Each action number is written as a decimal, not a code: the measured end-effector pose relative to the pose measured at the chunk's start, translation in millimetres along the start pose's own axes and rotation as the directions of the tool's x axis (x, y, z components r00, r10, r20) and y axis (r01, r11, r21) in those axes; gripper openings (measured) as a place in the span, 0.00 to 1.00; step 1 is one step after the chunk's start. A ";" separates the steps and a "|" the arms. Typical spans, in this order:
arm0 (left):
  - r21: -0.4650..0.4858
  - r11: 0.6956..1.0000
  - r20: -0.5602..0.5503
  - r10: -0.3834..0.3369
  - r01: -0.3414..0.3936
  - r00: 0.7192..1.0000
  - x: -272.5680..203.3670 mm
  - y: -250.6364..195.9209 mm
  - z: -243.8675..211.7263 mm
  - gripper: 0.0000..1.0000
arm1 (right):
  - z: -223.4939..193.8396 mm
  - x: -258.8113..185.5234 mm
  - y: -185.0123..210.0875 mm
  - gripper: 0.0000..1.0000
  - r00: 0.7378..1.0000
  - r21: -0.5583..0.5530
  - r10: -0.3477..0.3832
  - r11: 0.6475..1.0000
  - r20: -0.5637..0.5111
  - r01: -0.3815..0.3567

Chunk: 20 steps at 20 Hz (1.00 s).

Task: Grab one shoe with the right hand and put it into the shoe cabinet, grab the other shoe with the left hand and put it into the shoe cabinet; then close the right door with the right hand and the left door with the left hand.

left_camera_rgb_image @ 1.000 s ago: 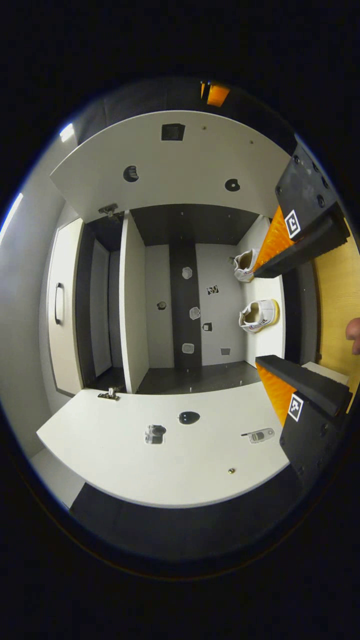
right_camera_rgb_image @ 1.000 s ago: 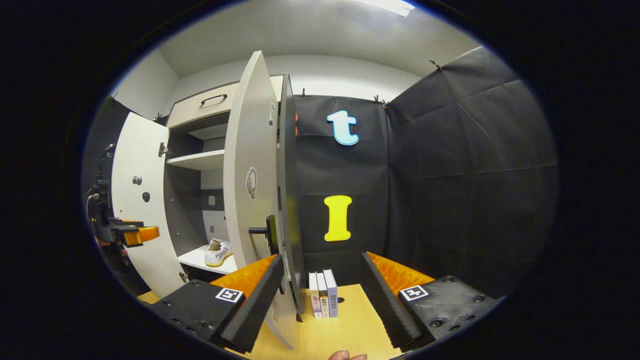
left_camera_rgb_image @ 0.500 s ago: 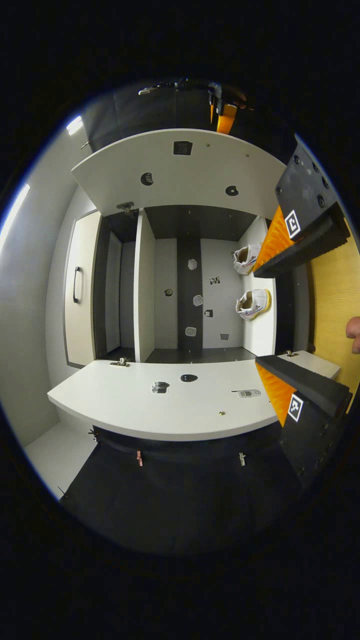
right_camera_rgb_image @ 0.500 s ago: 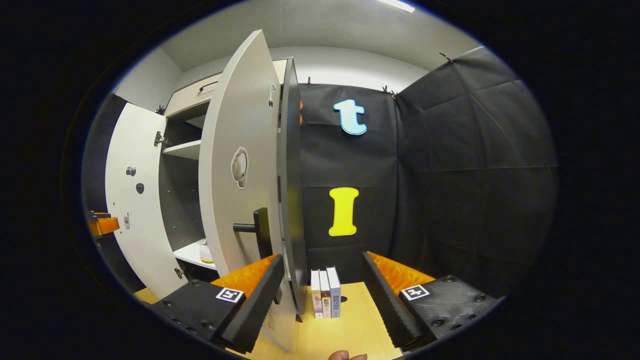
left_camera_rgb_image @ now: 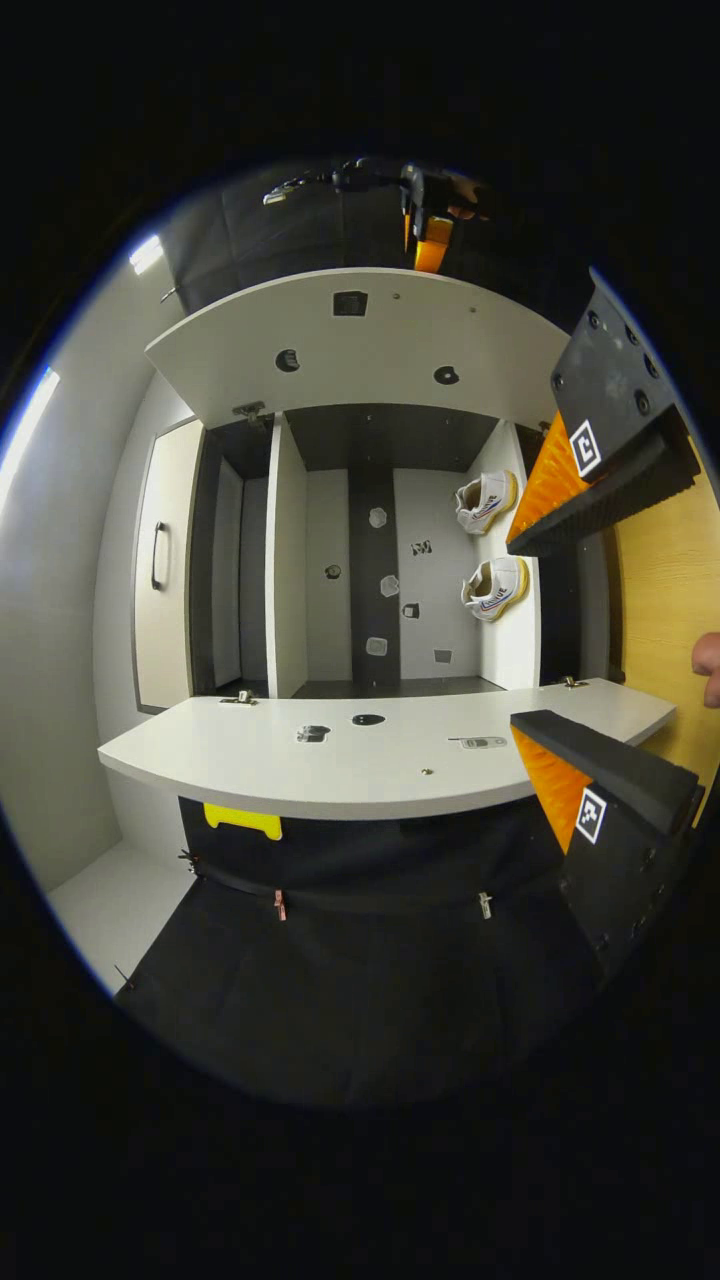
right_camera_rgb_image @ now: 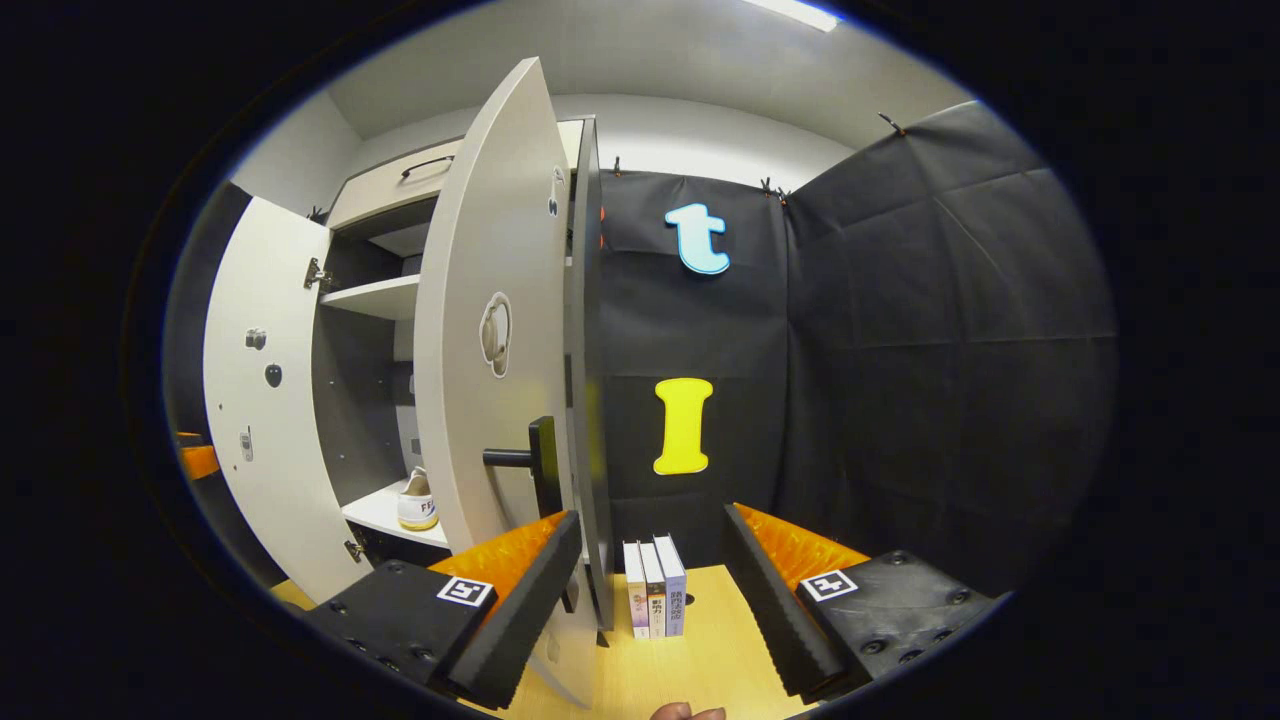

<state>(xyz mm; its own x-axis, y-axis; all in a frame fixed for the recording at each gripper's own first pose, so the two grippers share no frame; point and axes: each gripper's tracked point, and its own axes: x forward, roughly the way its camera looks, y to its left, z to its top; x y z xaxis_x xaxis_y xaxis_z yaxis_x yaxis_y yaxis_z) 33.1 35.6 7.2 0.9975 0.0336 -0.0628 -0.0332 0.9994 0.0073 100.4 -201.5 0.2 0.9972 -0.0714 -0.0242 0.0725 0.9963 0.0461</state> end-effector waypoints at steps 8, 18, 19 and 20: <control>-0.017 1.000 0.005 -0.003 0.003 1.000 -8.0 29.1 -2.2 0.96 | -3.5 -6.5 44.8 0.96 1.000 0.014 0.018 1.000 -0.001 -0.018; -0.058 0.998 -0.011 0.033 -0.033 0.999 -19.1 79.1 -8.4 0.96 | -20.4 -3.5 153.1 0.96 0.981 0.035 0.194 0.981 -0.031 -0.193; -0.061 0.997 -0.009 0.042 -0.042 0.999 -19.1 86.1 -7.5 0.96 | -18.5 -4.9 160.6 0.96 0.978 0.035 0.205 0.978 -0.024 -0.204; -0.064 0.997 -0.007 0.051 -0.051 0.999 -20.0 93.7 -6.4 0.96 | -16.6 -8.1 167.3 0.96 0.976 0.034 0.217 0.976 -0.019 -0.216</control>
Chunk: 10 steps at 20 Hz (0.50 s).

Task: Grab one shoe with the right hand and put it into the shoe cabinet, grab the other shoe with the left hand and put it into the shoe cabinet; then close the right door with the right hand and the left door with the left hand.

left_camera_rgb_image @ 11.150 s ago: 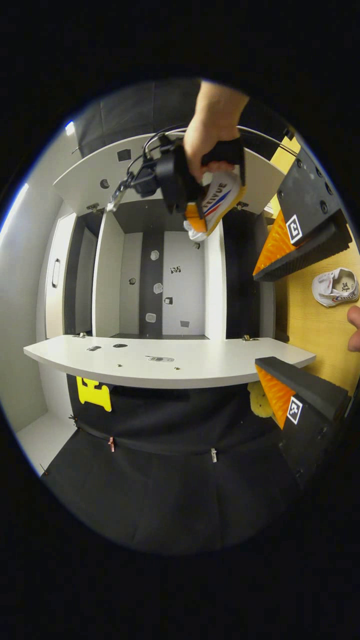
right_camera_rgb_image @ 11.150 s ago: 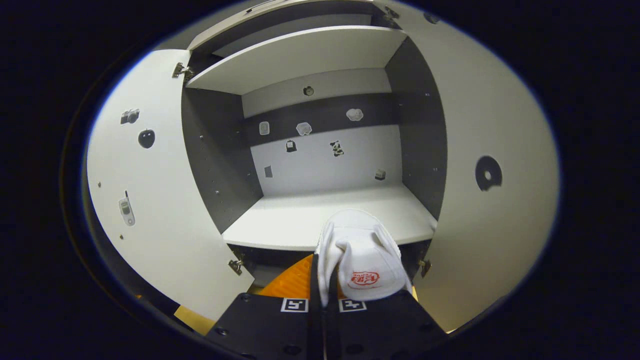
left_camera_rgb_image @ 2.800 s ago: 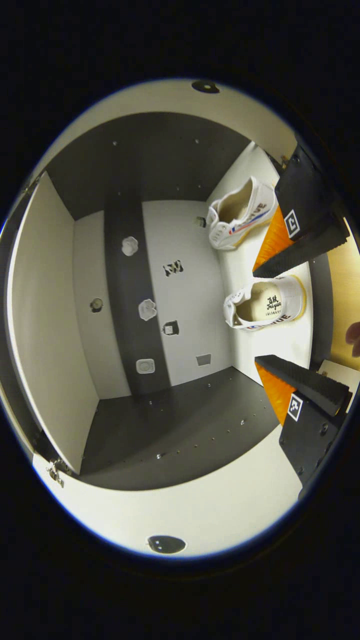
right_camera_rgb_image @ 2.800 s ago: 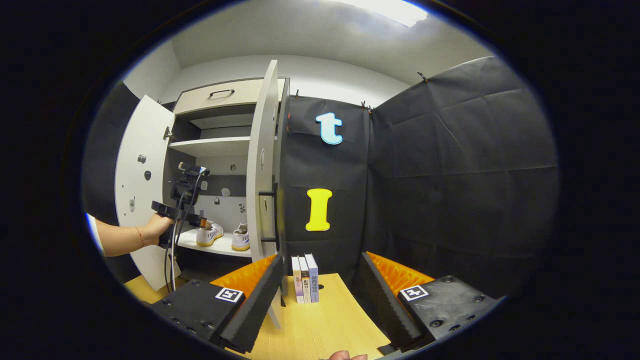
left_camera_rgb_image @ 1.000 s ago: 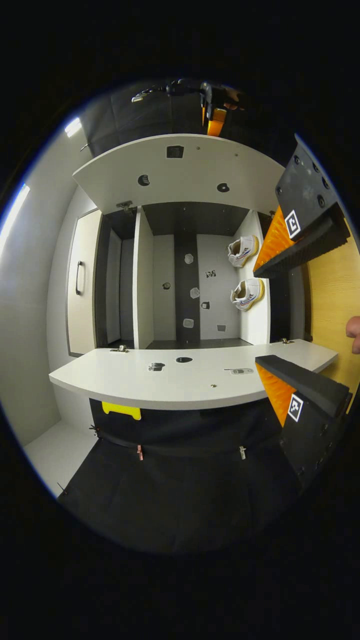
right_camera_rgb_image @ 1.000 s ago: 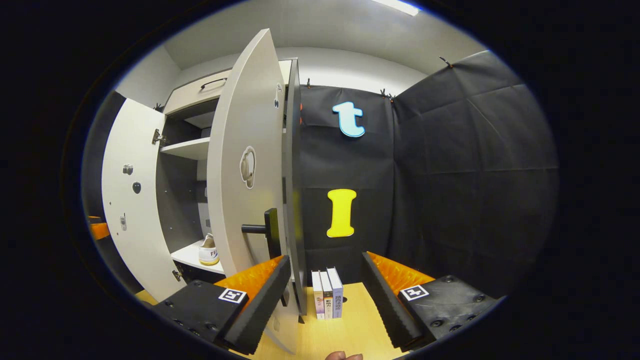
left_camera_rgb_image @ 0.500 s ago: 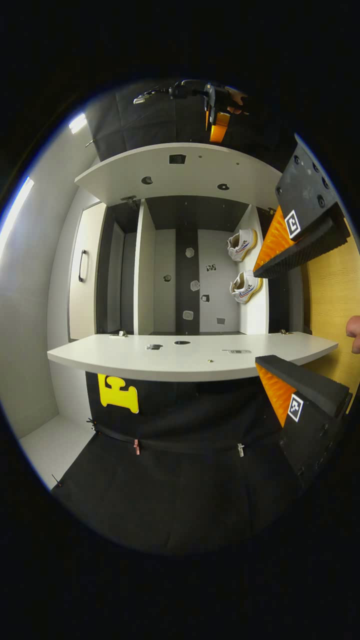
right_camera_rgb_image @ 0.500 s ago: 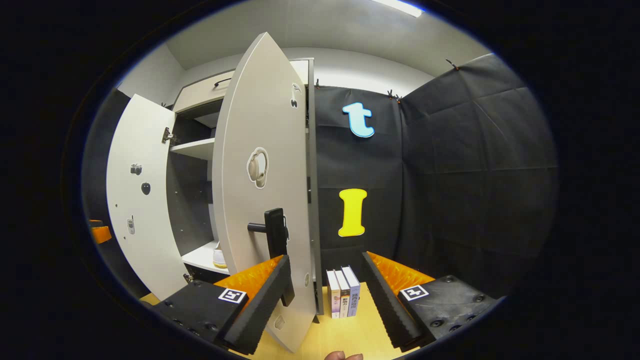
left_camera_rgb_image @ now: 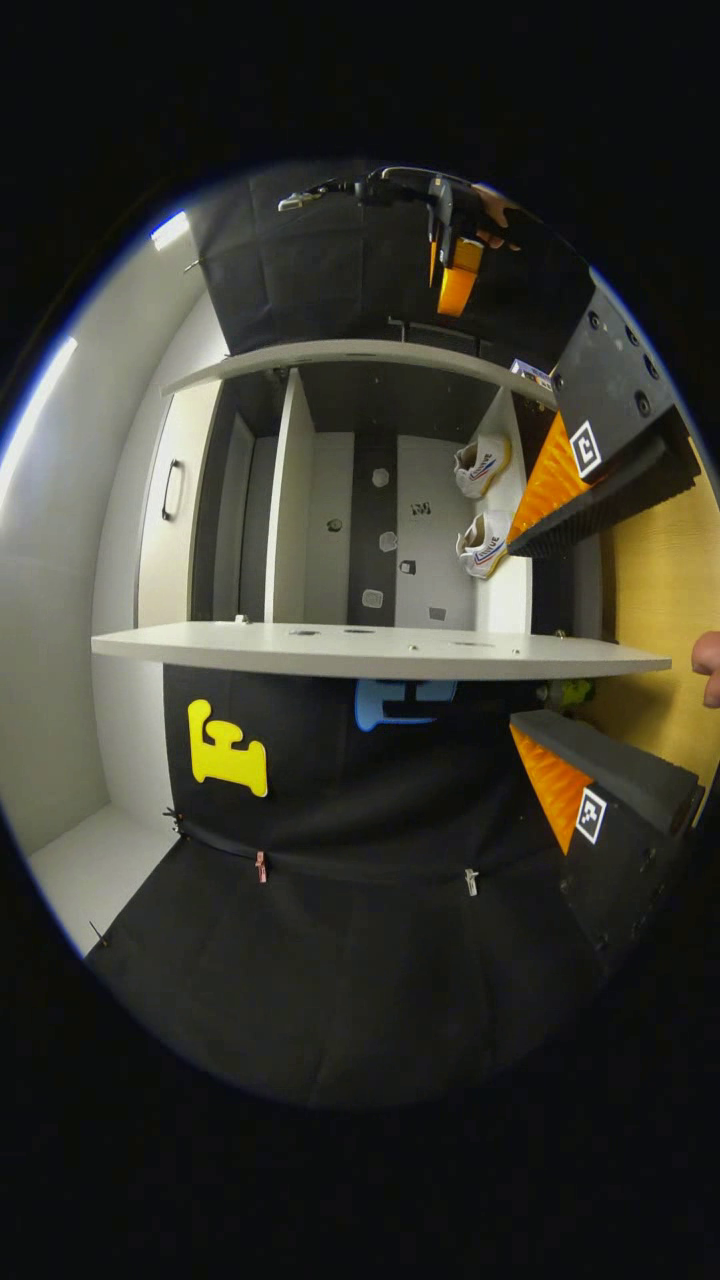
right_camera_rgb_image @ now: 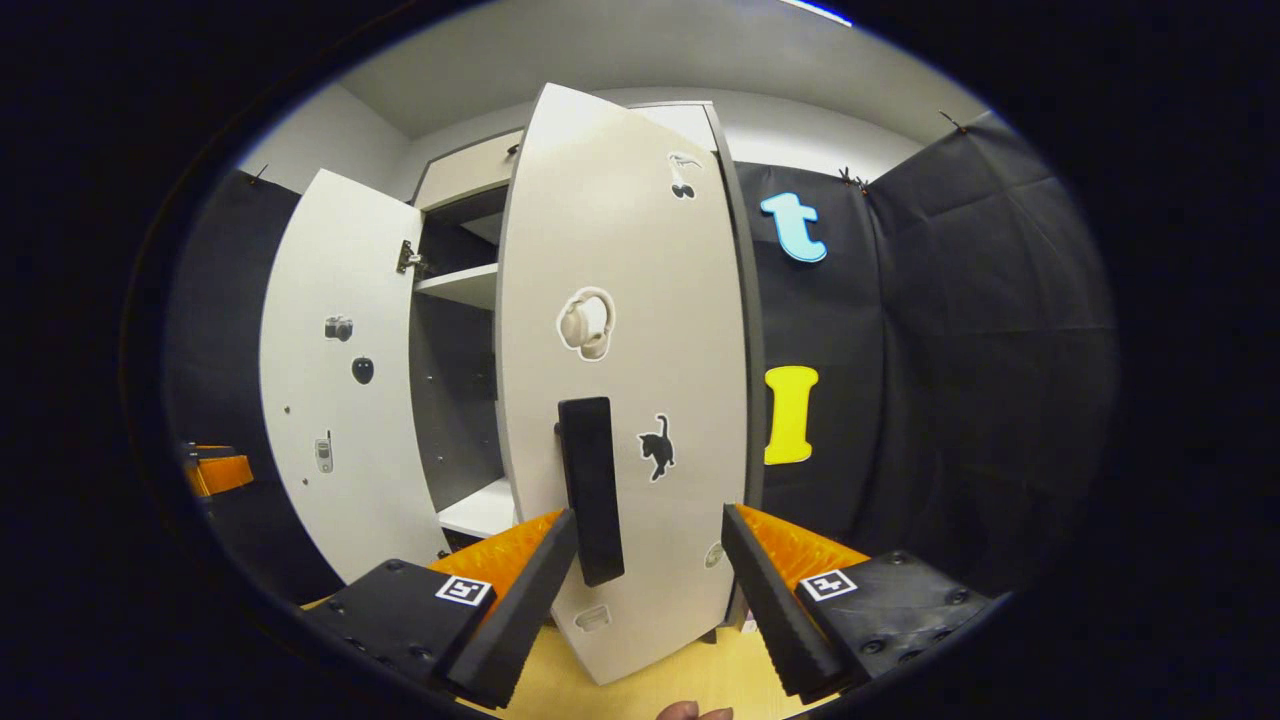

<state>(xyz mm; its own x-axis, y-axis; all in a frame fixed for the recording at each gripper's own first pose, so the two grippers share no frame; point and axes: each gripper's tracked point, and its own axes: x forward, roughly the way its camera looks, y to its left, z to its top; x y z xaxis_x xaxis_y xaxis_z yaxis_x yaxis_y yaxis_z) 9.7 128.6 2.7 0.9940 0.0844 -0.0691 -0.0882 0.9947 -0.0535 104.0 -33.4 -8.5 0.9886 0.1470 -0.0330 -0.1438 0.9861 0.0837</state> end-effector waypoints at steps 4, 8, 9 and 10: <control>-0.006 0.999 0.002 0.044 -0.044 0.999 6.4 28.1 0.7 0.96 | 5.6 -11.7 16.1 0.96 1.000 0.003 0.016 1.000 0.013 -0.016; -0.018 0.997 0.003 0.075 -0.075 0.997 15.1 55.6 0.8 0.94 | 8.1 -27.1 21.2 0.96 1.000 -0.001 0.018 1.000 0.019 -0.018; -0.012 0.996 0.012 0.085 -0.085 0.996 17.4 64.1 4.4 0.94 | 8.6 -29.9 21.7 0.96 1.000 -0.004 0.015 1.000 0.021 -0.015; -0.004 0.996 0.022 0.093 -0.093 0.995 21.7 72.1 7.7 0.94 | 7.6 -32.9 21.6 0.96 1.000 -0.009 0.013 1.000 0.020 -0.013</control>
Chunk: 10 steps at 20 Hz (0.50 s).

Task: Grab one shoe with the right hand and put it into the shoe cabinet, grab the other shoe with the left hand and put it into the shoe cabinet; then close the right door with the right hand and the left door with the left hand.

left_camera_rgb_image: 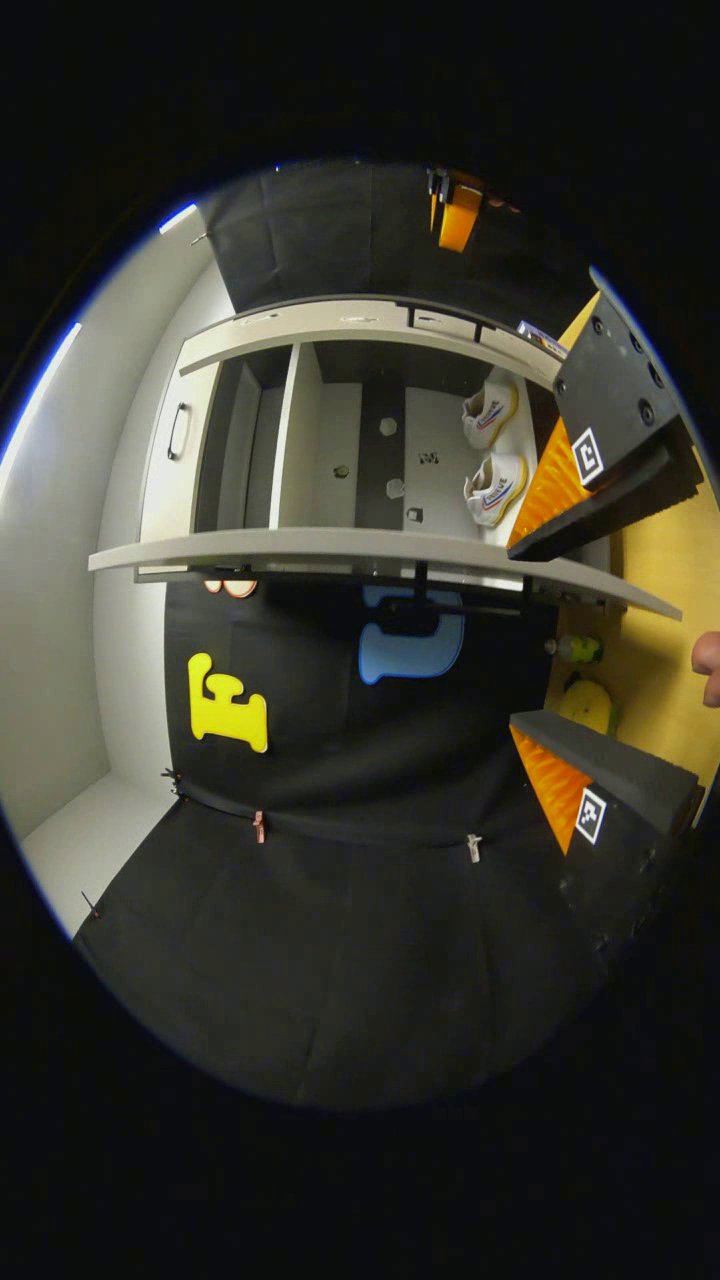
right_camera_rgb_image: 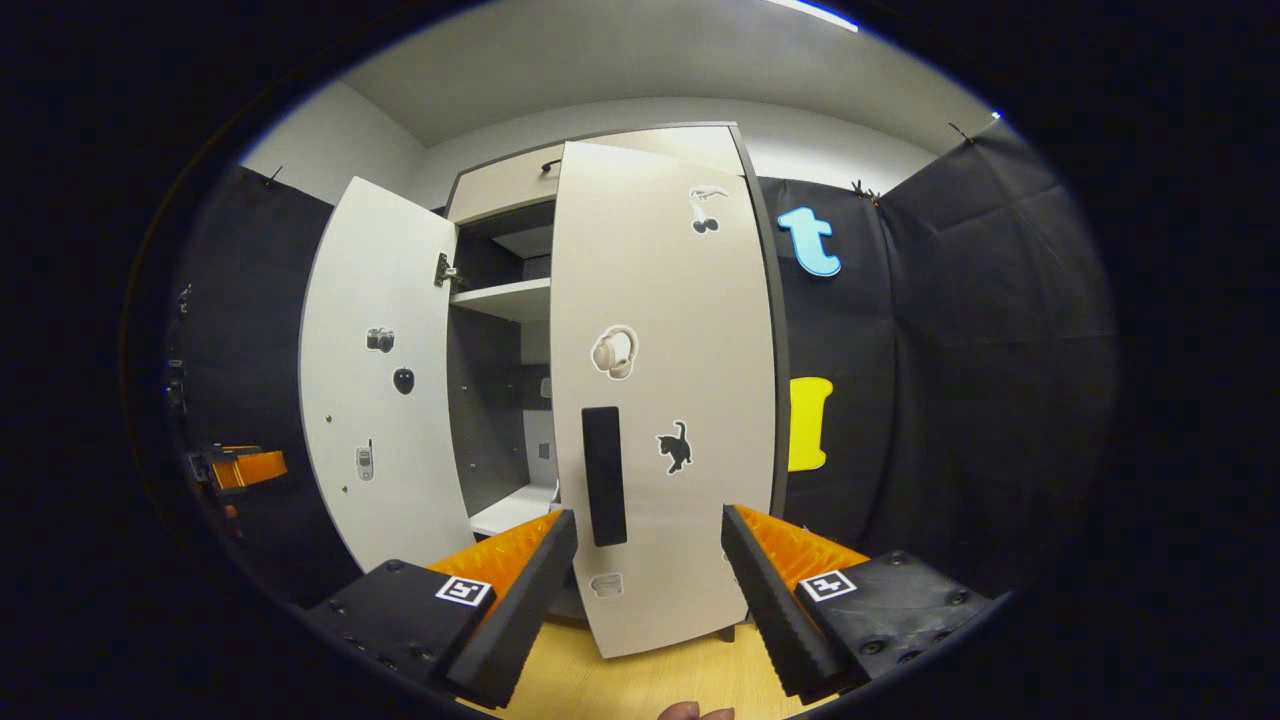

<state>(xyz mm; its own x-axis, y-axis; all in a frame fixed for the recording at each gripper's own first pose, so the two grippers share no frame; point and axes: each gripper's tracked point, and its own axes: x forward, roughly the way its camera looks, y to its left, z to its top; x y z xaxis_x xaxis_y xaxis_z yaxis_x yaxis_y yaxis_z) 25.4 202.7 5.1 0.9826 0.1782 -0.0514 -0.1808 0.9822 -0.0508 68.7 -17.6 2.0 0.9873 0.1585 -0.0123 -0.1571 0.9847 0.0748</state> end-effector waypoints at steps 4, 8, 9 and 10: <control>0.010 0.999 0.001 0.031 -0.031 1.000 26.3 23.1 -11.1 0.94 | -0.6 -5.9 -3.6 0.95 1.000 -0.024 -0.017 1.000 0.000 0.017; -0.024 0.999 -0.033 0.028 -0.029 0.999 60.3 34.2 -19.6 0.94 | 2.3 -5.4 -6.2 0.96 1.000 -0.019 -0.030 0.999 0.001 0.030; -0.021 0.999 -0.042 0.031 -0.032 0.999 66.7 38.2 -23.5 0.94 | 1.5 -5.7 -6.1 0.96 0.999 -0.019 -0.032 0.999 -0.002 0.032; -0.015 0.999 -0.048 0.034 -0.035 0.998 72.9 40.7 -26.3 0.94 | 1.0 -5.4 -7.1 0.96 0.999 -0.021 -0.036 0.999 -0.004 0.036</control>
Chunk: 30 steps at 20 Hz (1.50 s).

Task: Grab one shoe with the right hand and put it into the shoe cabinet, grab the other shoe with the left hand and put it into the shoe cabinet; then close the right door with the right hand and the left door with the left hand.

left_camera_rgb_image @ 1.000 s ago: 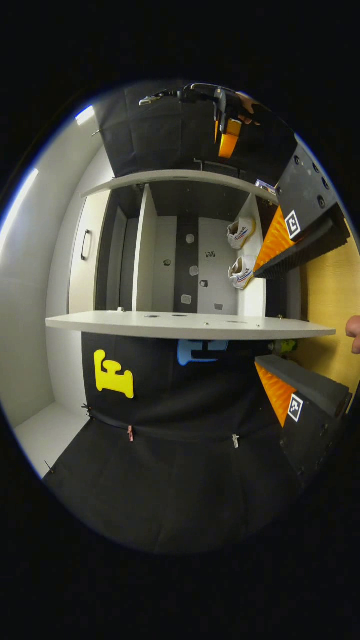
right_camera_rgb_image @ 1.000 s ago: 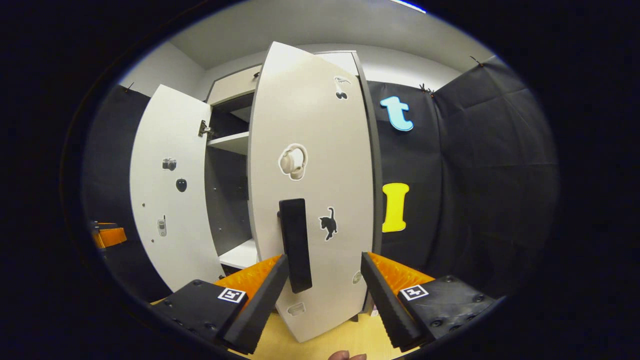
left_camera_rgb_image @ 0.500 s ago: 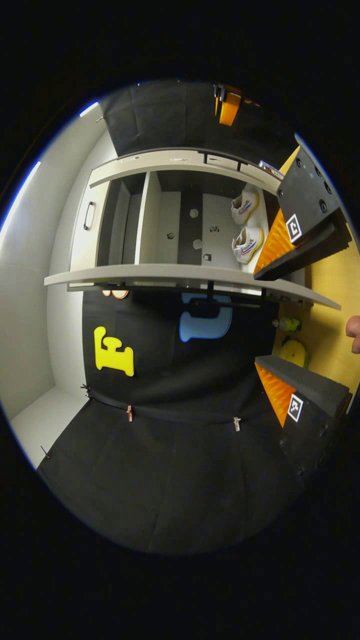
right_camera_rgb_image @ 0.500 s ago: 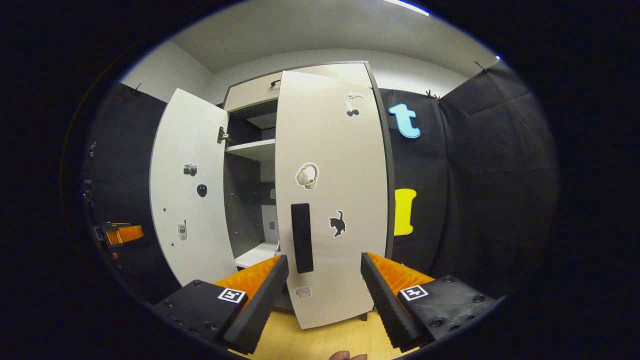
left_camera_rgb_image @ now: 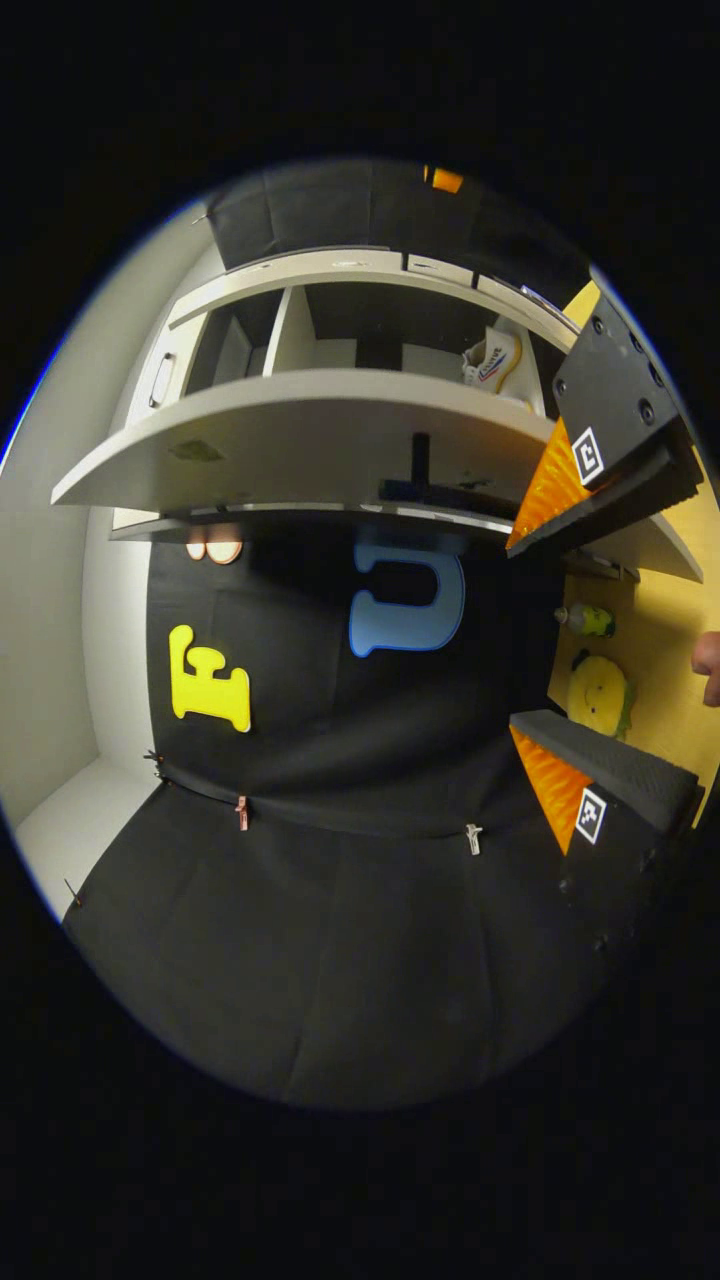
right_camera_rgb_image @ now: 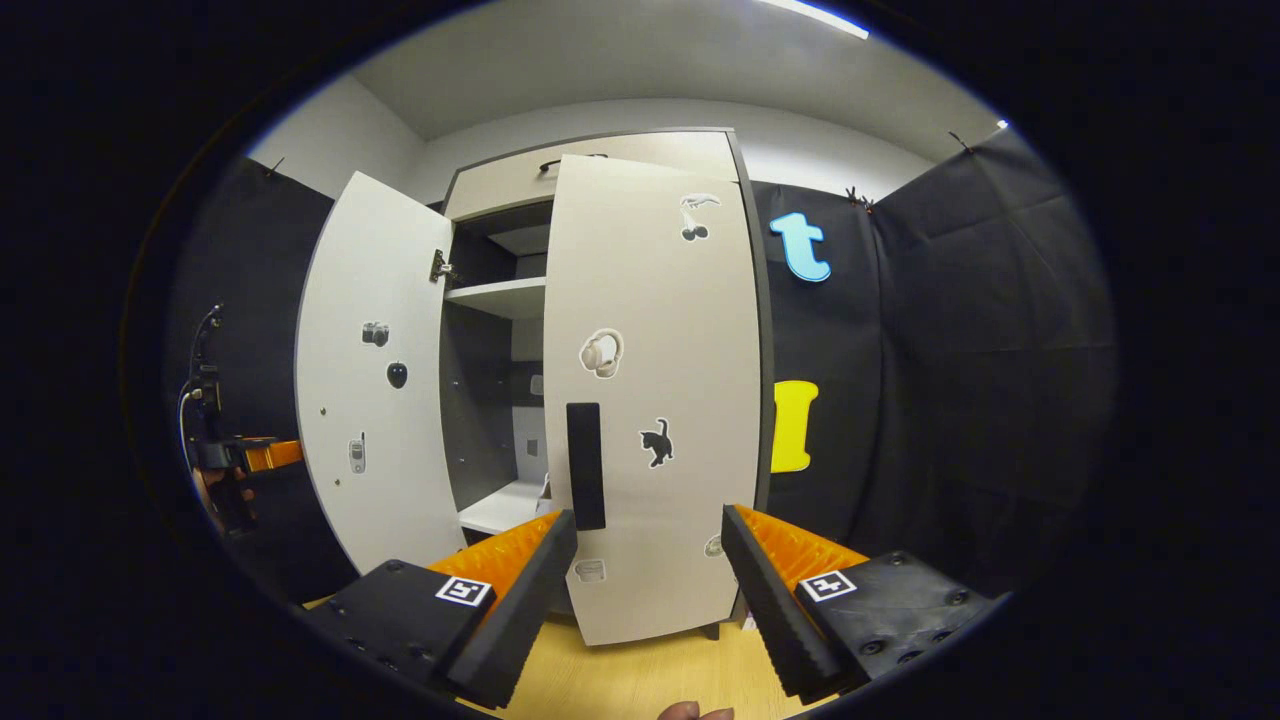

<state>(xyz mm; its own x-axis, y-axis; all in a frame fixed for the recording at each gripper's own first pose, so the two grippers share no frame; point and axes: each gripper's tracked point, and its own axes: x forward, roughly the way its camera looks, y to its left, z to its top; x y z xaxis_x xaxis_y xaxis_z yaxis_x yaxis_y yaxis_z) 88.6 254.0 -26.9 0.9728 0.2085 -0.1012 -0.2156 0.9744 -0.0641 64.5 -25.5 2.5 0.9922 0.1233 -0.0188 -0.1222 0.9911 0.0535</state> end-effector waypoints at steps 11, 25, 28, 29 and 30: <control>0.049 0.998 0.013 0.026 -0.026 1.000 2.6 -19.0 -2.1 0.94 | 0.0 -9.0 -25.9 0.96 1.000 0.009 -0.028 1.000 0.000 0.028; 0.043 0.992 0.016 -0.120 0.119 0.993 -7.5 -147.5 -11.4 0.96 | 8.9 -33.1 -39.3 0.96 1.000 0.027 0.000 1.000 0.013 0.000; 0.017 0.976 0.010 -0.217 0.217 0.976 -9.6 -196.0 -15.1 0.95 | 5.8 -30.9 -43.4 0.96 1.000 0.049 0.003 0.999 0.007 -0.004; 0.024 0.975 0.008 -0.220 0.220 0.975 -11.4 -202.7 -15.3 0.95 | 2.9 -29.7 -44.3 0.96 1.000 0.054 0.004 0.999 -0.001 -0.004; 0.038 0.975 0.009 -0.221 0.221 0.975 -14.5 -209.0 -14.6 0.95 | 0.5 -29.2 -43.9 0.96 1.000 0.059 0.005 0.998 -0.010 -0.004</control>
<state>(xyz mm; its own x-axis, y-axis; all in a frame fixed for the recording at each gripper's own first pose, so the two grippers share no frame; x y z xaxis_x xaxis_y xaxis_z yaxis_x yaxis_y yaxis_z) 118.3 46.2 -26.6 0.9971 -0.0116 -0.0751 0.0081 0.9989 -0.0467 41.0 -72.7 1.3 0.9913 0.1286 -0.0288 -0.1246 0.9859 0.1119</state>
